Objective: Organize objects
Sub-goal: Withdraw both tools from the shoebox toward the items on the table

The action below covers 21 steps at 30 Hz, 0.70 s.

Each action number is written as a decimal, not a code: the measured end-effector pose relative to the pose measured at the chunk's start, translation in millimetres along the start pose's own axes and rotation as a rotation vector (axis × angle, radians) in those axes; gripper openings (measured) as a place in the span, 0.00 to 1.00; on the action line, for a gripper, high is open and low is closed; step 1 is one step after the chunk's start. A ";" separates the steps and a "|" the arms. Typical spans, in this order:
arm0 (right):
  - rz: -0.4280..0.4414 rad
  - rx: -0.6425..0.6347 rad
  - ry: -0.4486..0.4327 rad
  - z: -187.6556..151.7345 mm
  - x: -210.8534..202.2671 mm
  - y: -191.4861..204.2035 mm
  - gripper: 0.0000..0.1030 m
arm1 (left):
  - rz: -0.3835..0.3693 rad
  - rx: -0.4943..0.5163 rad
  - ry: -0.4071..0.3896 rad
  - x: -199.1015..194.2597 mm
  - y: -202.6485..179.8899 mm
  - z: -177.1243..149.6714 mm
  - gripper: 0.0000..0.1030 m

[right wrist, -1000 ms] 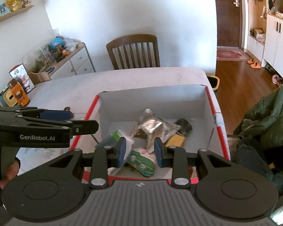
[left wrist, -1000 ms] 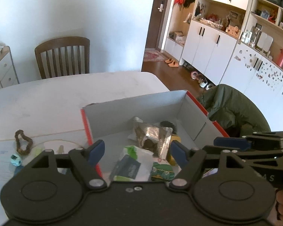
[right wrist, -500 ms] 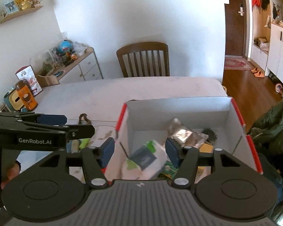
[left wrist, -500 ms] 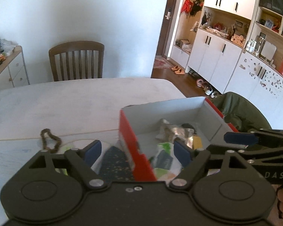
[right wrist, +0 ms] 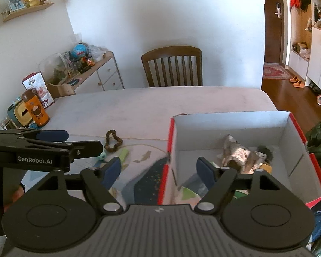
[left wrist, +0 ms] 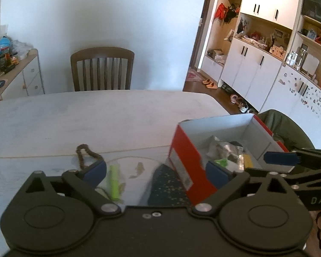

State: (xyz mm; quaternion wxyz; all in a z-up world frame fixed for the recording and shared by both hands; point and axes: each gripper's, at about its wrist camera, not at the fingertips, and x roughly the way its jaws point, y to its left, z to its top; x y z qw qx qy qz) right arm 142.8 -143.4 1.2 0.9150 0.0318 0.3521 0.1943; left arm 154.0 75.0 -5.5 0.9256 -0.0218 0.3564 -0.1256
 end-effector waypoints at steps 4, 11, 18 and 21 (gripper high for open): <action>-0.002 -0.005 -0.007 0.8 6.5 15.9 0.81 | 0.000 -0.008 -0.004 -1.1 18.6 -0.9 0.99; -0.013 -0.018 -0.001 -0.4 21.0 41.7 0.82 | -0.011 -0.018 -0.024 1.3 47.4 -4.1 0.99; -0.031 -0.021 0.018 0.4 40.1 62.8 0.82 | -0.006 -0.031 -0.029 8.3 72.6 -7.2 1.00; -0.032 -0.023 0.032 1.2 49.3 70.5 0.82 | -0.003 -0.042 -0.016 13.7 85.6 -7.7 1.00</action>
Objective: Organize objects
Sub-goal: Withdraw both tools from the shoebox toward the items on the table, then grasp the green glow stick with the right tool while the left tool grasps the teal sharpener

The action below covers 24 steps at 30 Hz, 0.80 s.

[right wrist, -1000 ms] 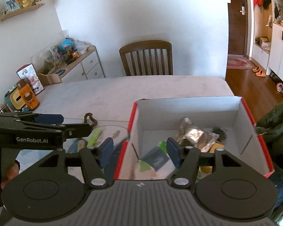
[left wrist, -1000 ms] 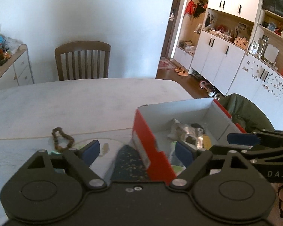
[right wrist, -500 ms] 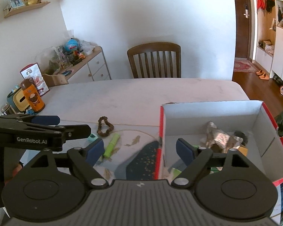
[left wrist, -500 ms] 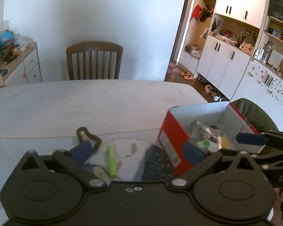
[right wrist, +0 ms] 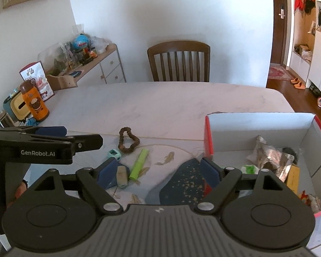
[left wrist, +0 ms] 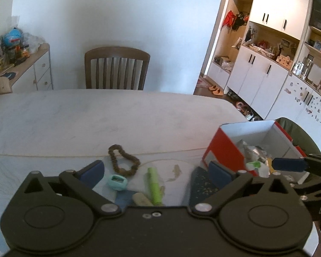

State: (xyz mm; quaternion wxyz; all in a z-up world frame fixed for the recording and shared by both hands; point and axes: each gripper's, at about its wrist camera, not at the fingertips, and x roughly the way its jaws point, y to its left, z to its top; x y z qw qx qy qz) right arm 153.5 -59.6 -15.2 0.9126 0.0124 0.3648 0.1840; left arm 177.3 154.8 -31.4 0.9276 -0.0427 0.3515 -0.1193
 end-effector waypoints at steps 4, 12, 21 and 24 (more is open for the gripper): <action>0.000 0.001 0.026 1.6 13.7 6.9 0.82 | 0.013 0.008 0.018 7.3 15.5 -1.5 1.00; -0.009 -0.015 0.075 6.9 47.2 18.1 0.82 | 0.028 -0.028 0.040 30.6 49.3 -11.3 1.00; -0.031 -0.001 0.141 15.0 93.4 20.8 0.82 | 0.051 -0.006 0.094 66.9 71.8 -34.5 0.99; -0.041 0.002 0.174 14.2 112.5 20.0 0.82 | 0.049 -0.017 0.108 78.9 76.4 -37.5 0.99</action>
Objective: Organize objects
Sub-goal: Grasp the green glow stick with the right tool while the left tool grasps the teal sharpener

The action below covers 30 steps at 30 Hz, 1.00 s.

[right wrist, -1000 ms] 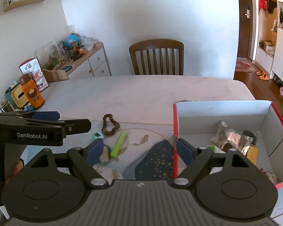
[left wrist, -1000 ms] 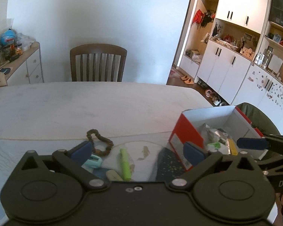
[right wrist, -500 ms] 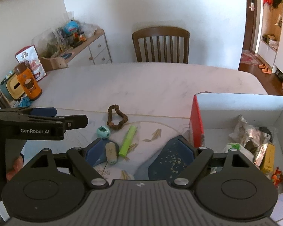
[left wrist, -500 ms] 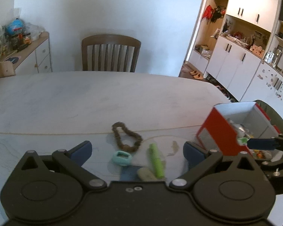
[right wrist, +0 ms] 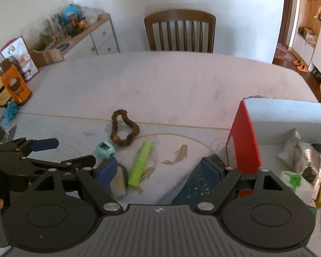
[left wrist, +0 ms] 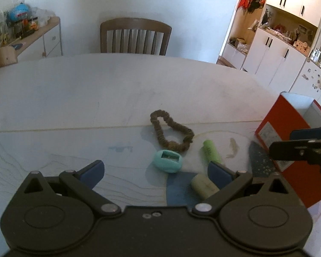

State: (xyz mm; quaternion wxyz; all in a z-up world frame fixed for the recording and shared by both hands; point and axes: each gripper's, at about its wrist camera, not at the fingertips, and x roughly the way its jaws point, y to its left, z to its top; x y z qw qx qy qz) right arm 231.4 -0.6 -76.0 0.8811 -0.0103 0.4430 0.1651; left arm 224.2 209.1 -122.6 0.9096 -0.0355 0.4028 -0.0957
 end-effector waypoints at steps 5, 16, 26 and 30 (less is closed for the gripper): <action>-0.005 0.028 0.056 4.6 30.5 -2.1 0.82 | -0.003 0.012 0.012 17.2 1.7 -1.6 0.99; -0.018 0.073 0.129 15.5 77.2 4.2 0.82 | -0.001 0.045 0.030 41.4 -0.5 -2.4 0.82; -0.011 0.066 0.160 18.9 94.5 12.2 0.59 | -0.005 0.081 0.003 42.1 -4.9 -5.2 0.65; -0.006 0.062 0.174 18.3 97.3 15.0 0.49 | 0.009 0.100 0.002 42.6 -8.8 -4.3 0.58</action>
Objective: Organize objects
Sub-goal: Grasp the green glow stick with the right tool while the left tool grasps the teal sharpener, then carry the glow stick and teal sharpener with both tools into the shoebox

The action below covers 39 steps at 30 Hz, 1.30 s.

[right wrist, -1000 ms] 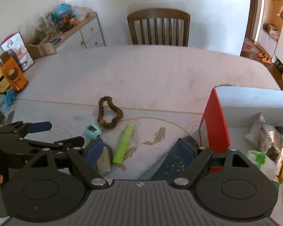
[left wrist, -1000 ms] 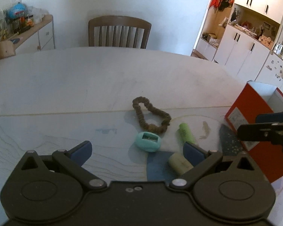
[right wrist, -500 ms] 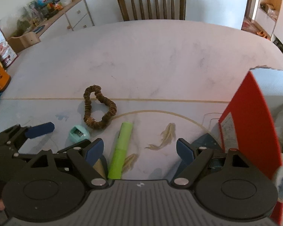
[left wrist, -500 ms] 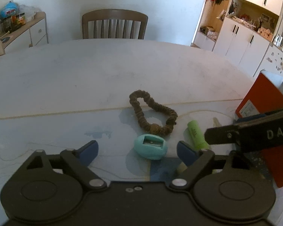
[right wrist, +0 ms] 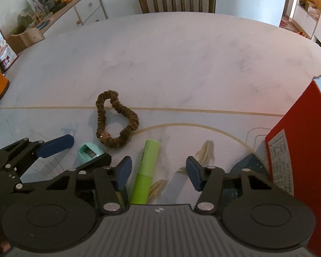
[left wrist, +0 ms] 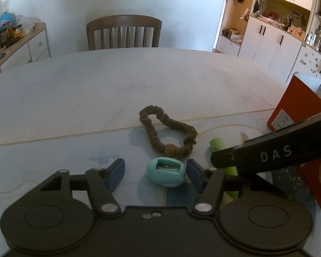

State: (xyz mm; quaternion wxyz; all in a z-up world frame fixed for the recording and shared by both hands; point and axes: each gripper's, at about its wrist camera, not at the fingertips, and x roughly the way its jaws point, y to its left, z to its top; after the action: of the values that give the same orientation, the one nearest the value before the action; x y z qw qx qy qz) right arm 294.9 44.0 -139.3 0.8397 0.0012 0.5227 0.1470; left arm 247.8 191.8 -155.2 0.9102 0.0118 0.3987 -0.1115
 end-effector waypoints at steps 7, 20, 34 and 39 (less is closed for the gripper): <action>0.008 -0.009 0.012 1.1 3.5 6.2 0.35 | 0.002 0.022 -0.003 -1.0 -6.6 0.9 0.48; -0.016 -0.042 0.016 1.6 6.6 11.9 0.17 | 0.007 0.032 -0.003 -6.8 -8.5 -2.7 0.37; 0.028 -0.020 -0.053 -13.6 -35.7 11.6 0.15 | -0.020 -0.022 -0.028 -38.0 -8.3 8.5 0.37; 0.049 0.004 -0.091 -24.4 -63.2 5.4 0.15 | -0.036 -0.026 -0.043 -54.7 -16.2 10.8 0.37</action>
State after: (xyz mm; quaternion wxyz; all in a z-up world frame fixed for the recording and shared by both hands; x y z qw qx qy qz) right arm 246.2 29.8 -94.0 0.8589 0.0223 0.4839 0.1662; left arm 216.2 185.4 -106.9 0.9165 -0.0094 0.3807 -0.1229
